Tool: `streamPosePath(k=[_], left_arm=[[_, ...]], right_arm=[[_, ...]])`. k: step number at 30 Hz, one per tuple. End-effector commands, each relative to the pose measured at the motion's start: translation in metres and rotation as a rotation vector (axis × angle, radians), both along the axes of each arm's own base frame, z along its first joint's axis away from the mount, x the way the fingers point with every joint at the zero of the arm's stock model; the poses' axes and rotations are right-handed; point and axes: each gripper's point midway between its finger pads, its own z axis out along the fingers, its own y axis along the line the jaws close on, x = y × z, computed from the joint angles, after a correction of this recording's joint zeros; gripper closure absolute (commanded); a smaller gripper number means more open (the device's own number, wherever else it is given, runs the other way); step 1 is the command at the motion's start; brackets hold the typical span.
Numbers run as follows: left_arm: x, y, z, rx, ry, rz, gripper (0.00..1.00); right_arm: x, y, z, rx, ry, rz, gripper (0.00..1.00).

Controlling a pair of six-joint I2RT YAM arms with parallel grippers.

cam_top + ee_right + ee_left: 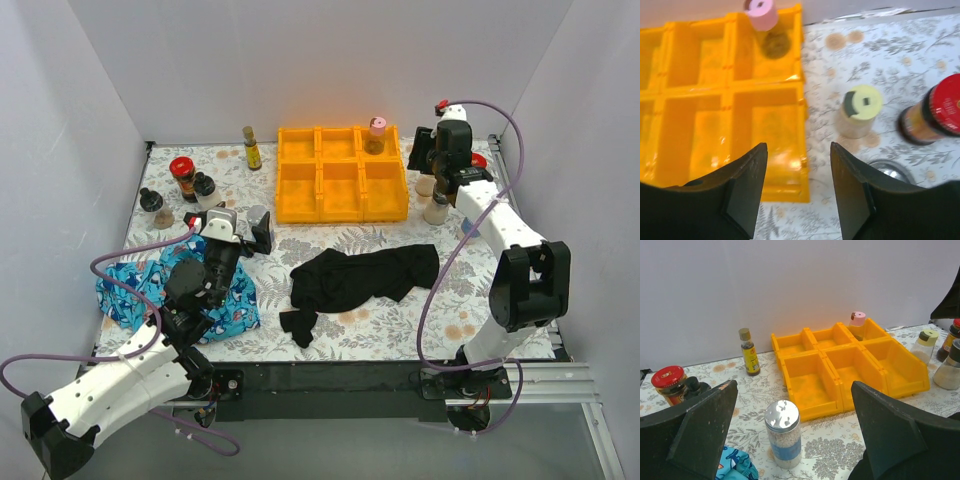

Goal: Organize the condiment bottles
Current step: Pick up the bottle from the center of the board.

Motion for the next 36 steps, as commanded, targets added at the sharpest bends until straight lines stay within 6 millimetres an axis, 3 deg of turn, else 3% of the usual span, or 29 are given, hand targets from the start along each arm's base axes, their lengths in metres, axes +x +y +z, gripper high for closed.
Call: streamPosePath(k=[1, 7, 15, 36], left_arm=[[-0.005, 0.001, 0.006, -0.020, -0.015, -0.018, 0.02], [-0.005, -0.005, 0.006, -0.022, -0.009, -0.043, 0.02], [-0.007, -0.005, 0.006, -0.032, -0.013, -0.049, 0.02], [-0.008, -0.003, 0.010, -0.039, -0.022, -0.047, 0.02]], right_arm=[[0.040, -0.046, 0.010, -0.093, -0.153, -0.134, 0.37], [0.068, -0.073, -0.017, -0.112, -0.151, -0.177, 0.34], [0.091, -0.076, -0.055, -0.152, -0.117, -0.175, 0.34], [0.110, -0.087, -0.082, -0.162, -0.020, -0.168, 0.36]])
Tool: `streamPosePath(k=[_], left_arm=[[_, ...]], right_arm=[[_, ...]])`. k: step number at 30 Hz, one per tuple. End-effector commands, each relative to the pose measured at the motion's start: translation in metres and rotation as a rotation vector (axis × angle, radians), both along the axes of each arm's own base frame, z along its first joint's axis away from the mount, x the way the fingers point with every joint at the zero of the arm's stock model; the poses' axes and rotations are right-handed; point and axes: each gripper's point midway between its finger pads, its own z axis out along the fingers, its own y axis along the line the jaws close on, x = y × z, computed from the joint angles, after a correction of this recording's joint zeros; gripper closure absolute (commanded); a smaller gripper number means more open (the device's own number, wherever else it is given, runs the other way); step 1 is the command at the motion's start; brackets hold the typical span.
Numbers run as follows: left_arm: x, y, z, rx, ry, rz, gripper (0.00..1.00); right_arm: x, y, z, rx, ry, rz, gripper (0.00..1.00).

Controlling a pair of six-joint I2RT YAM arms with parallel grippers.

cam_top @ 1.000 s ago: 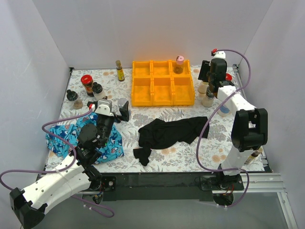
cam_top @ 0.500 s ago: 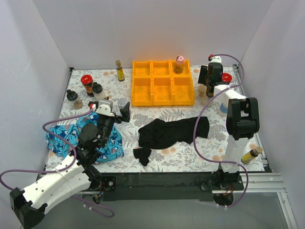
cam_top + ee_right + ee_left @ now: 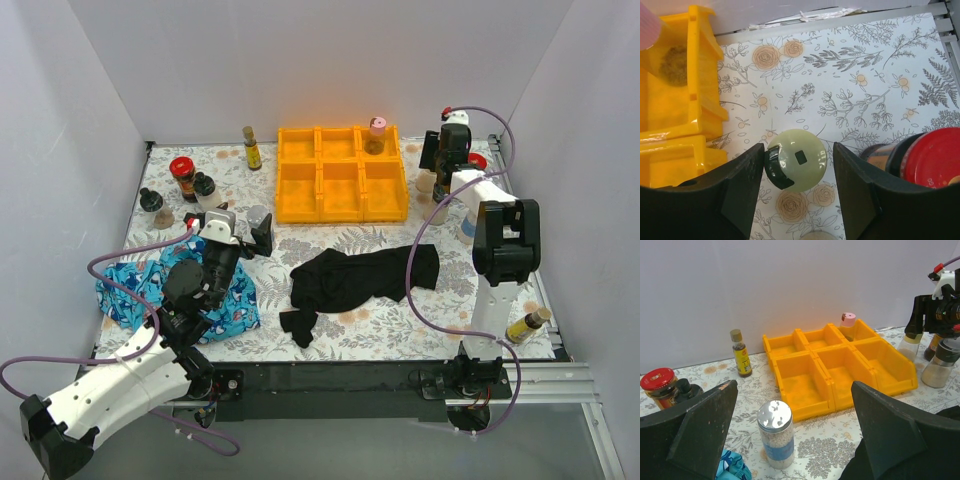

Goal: Organize the condiment bottles
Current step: Pick up the bottle from the center of the board.

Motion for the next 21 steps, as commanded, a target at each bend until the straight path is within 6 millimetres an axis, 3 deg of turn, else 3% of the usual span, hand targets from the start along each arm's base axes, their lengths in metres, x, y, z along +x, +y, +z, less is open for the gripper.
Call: streamPosePath(k=[1, 5, 17, 21], left_arm=[[-0.004, 0.002, 0.009, -0.022, -0.023, -0.004, 0.02], [-0.004, 0.004, 0.010, -0.025, -0.026, -0.001, 0.02], [-0.005, 0.005, 0.012, -0.029, -0.033, 0.000, 0.02], [-0.005, 0.005, 0.012, -0.027, -0.034, 0.003, 0.02]], right_arm=[[0.016, -0.001, 0.017, -0.005, -0.033, 0.005, 0.37], [0.019, 0.001, 0.016, 0.002, -0.026, 0.017, 0.41], [0.016, 0.004, 0.003, 0.023, 0.029, 0.015, 0.34], [0.018, 0.003, 0.003, 0.019, 0.030, 0.011, 0.39]])
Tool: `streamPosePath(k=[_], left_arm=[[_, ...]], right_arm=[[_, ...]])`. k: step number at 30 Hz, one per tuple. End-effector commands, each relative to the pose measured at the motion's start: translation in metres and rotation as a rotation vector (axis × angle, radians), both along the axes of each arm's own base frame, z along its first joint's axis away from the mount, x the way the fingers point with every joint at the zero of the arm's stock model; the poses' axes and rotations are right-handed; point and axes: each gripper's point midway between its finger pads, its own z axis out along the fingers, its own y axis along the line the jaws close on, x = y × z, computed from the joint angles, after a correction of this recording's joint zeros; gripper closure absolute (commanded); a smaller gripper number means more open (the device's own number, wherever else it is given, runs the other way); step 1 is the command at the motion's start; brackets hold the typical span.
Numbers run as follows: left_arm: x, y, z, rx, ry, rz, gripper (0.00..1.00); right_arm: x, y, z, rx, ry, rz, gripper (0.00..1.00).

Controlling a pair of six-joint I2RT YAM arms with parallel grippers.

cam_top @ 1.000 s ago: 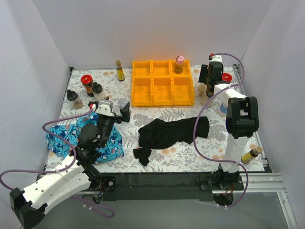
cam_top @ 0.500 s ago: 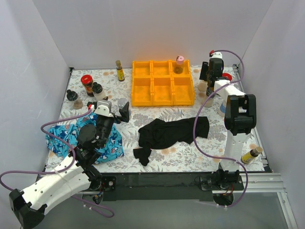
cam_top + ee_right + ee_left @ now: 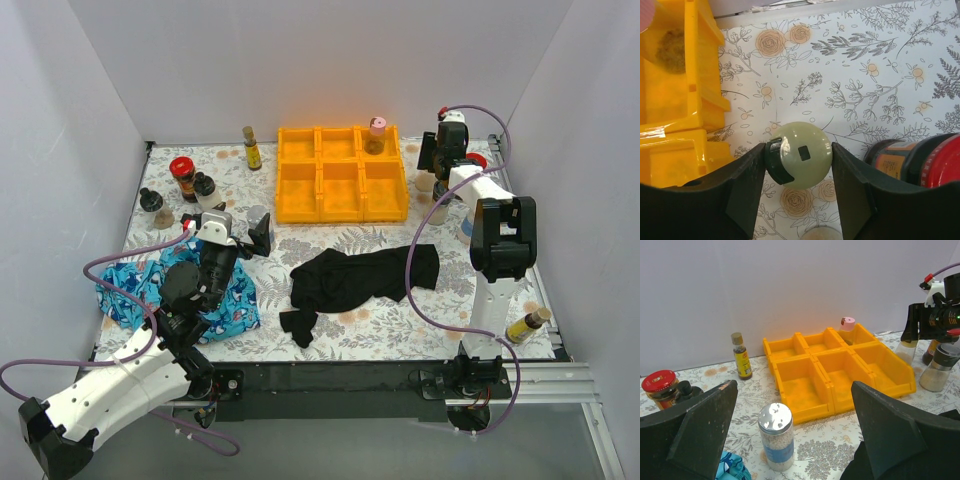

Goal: Organize the condiment bottles
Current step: Pick up the bottle from the center of the board.

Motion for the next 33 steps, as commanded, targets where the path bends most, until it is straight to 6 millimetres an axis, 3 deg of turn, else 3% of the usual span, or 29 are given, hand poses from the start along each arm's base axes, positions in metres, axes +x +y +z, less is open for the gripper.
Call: streamPosePath(k=[1, 2, 5, 11, 19, 24, 27, 33], left_arm=[[-0.002, 0.003, 0.007, -0.014, -0.019, 0.005, 0.02], [-0.002, 0.003, 0.007, -0.013, -0.019, 0.006, 0.02], [-0.001, 0.003, 0.006, -0.011, -0.018, 0.008, 0.02], [-0.001, 0.002, 0.006, -0.011, -0.020, 0.004, 0.02], [-0.002, 0.002, 0.005, -0.009, -0.018, 0.004, 0.02], [-0.001, 0.001, 0.004, -0.006, -0.016, 0.002, 0.02], [-0.001, 0.001, 0.004, -0.004, -0.015, 0.004, 0.02], [-0.001, 0.002, 0.004, -0.005, -0.016, 0.007, 0.02]], right_arm=[[0.013, -0.002, 0.013, 0.002, -0.042, -0.008, 0.43], [0.014, -0.001, 0.013, 0.002, -0.042, -0.004, 0.53], [0.021, 0.002, 0.021, 0.001, -0.061, 0.018, 0.69], [0.029, 0.004, 0.057, 0.003, -0.140, 0.029, 0.83], [0.034, 0.009, 0.111, 0.002, -0.244, 0.040, 0.86], [0.039, 0.037, 0.156, 0.031, -0.338, 0.086, 0.88], [0.045, 0.059, 0.169, 0.043, -0.370, 0.114, 0.88], [0.056, 0.090, 0.172, 0.046, -0.402, 0.151, 0.89]])
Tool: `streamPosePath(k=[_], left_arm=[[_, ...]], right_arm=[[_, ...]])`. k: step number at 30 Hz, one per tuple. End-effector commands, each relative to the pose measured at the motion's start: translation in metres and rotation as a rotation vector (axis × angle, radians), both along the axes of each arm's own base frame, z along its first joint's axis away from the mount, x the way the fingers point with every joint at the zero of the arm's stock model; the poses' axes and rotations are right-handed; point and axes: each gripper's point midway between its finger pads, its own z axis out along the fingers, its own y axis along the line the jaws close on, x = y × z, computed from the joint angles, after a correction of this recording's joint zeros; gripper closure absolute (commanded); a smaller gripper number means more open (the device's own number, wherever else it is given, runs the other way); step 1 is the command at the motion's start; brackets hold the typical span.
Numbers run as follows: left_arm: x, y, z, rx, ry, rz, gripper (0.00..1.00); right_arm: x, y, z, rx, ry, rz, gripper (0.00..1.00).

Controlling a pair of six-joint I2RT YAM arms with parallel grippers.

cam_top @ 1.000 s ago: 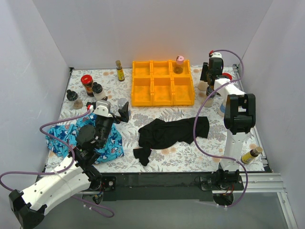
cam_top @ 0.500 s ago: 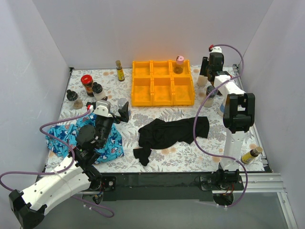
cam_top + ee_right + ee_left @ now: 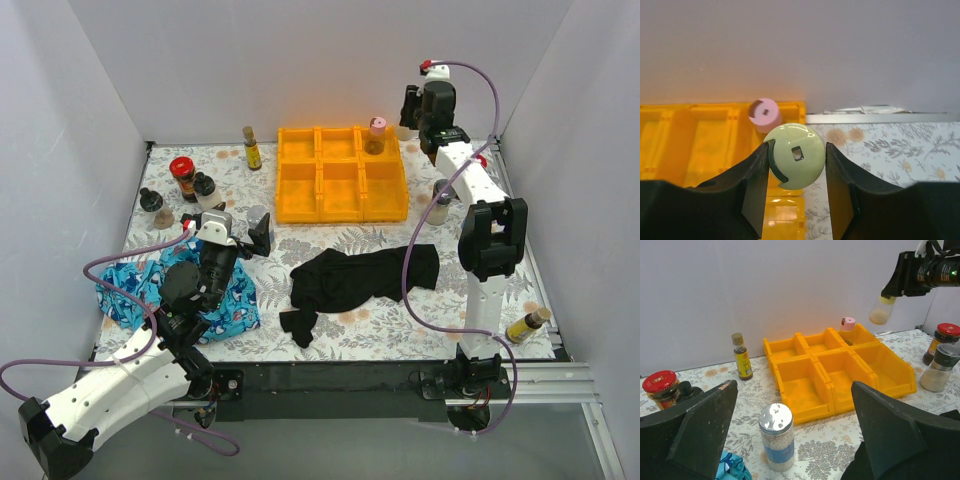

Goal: Organize the condiment bottles
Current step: Pick up the bottle from the center of the board, then place the bottle in the storage box.

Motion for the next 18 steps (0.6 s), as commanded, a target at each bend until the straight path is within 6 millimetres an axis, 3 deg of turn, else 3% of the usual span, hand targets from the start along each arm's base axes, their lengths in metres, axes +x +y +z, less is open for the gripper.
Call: streamPosePath(k=[1, 11, 18], left_arm=[[-0.001, 0.002, 0.004, -0.005, -0.016, 0.005, 0.02], [-0.001, 0.000, 0.004, -0.005, -0.014, -0.001, 0.02], [0.000, 0.001, 0.003, -0.003, -0.011, 0.002, 0.02]], right_arm=[[0.014, 0.024, 0.040, 0.021, -0.131, 0.030, 0.89], [0.021, 0.051, 0.020, 0.029, -0.113, 0.082, 0.89], [0.034, 0.068, -0.010, 0.028, -0.108, 0.128, 0.90]])
